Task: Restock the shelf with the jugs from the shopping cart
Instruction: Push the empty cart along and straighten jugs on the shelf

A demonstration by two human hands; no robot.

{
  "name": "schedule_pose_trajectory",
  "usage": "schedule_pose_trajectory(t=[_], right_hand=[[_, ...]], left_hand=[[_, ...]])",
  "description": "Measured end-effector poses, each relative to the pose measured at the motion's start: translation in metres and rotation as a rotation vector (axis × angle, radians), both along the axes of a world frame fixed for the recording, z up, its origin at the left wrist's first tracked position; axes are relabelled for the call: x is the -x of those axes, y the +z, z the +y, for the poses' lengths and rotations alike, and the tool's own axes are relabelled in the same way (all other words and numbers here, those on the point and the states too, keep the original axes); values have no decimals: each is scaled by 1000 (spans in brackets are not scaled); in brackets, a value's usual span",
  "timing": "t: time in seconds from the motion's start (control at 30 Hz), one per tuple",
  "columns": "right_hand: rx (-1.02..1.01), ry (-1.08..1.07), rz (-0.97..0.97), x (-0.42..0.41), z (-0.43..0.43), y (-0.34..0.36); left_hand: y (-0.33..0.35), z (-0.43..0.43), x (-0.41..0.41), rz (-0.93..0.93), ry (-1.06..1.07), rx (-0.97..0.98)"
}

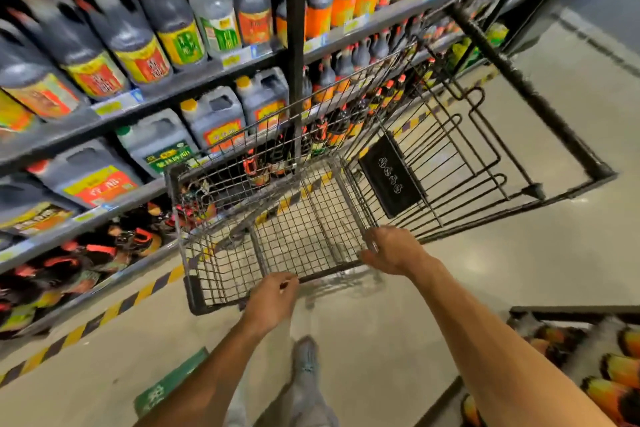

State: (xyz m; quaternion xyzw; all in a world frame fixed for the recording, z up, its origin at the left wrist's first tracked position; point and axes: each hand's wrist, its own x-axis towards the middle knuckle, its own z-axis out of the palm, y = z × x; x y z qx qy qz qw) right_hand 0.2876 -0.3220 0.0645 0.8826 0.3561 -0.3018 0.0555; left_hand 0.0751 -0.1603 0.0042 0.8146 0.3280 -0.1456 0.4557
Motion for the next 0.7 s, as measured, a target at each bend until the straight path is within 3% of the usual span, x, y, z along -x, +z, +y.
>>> schedule_pose_trajectory(t=[0.1, 0.33, 0.5, 0.7], right_hand=[[-53, 92, -29, 13, 43, 26], [-186, 363, -207, 82, 181, 109], [-298, 572, -324, 174, 275, 170], [-462, 712, -354, 318, 367, 221]], left_hand=[[28, 30, 14, 31, 53, 37], [110, 143, 91, 53, 84, -200], [181, 222, 190, -32, 181, -514], [245, 287, 330, -64, 273, -699]])
